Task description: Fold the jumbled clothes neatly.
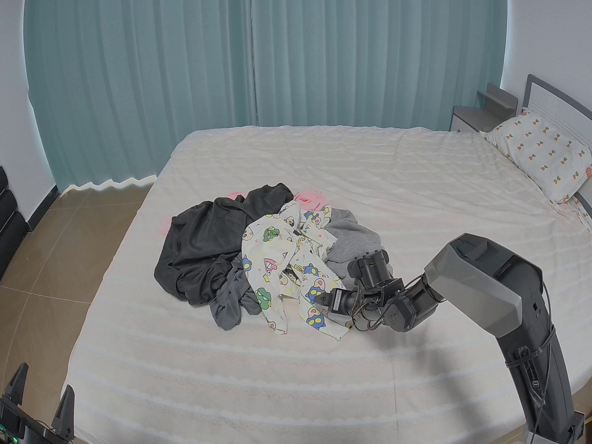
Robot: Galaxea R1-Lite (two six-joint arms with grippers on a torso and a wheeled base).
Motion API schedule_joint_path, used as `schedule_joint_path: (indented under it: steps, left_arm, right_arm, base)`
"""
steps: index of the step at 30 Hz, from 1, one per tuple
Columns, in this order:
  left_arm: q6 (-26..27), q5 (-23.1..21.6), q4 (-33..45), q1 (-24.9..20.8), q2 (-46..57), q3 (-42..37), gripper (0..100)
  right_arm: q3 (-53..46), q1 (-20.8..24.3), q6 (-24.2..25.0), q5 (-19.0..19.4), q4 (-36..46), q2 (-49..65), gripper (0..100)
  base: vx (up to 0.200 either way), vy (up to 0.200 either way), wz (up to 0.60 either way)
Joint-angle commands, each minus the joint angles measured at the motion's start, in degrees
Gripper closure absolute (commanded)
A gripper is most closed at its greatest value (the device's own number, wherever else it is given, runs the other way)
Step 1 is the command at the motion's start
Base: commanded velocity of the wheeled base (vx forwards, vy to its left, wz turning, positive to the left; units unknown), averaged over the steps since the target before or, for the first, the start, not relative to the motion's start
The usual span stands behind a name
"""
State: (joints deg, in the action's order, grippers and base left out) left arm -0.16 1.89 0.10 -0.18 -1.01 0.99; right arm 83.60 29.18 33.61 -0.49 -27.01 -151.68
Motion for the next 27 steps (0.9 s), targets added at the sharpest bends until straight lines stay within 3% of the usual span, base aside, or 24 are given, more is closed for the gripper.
schedule_joint_path:
  steps: [1, 10, 19, 23, 27]
  left_arm:
    - [0.0, 0.0, 0.0, 0.0, 0.8, -0.9, 0]
    - [0.0, 0.0, 0.0, 0.1, 0.8, -0.9, 0]
    - [0.3, 0.0, 0.0, 0.0, 0.8, -0.9, 0]
    - [0.4, 0.0, 0.0, 0.0, 0.8, -0.9, 0]
    - [0.4, -0.1, 0.0, 0.1, 0.8, -0.9, 0]
  right_arm:
    - [2.6, 0.4, 0.0, 0.3, 1.5, -0.7, 100]
    - [1.7, 1.1, 0.2, -0.3, 4.3, 0.1, 100]
    - [-7.8, 1.2, 0.7, 0.9, 3.5, 8.8, 100]
    - [-19.3, 1.3, 0.6, 6.1, -1.5, 17.0, 100]
    - [-26.6, 1.8, 0.5, 7.4, -8.0, 21.0, 100]
  base:
    - [0.0, 0.0, 0.0]
    - [0.0, 0.0, 0.0]
    - [0.0, 0.0, 0.0]
    - [0.0, 0.0, 0.0]
    - [0.0, 0.0, 0.0]
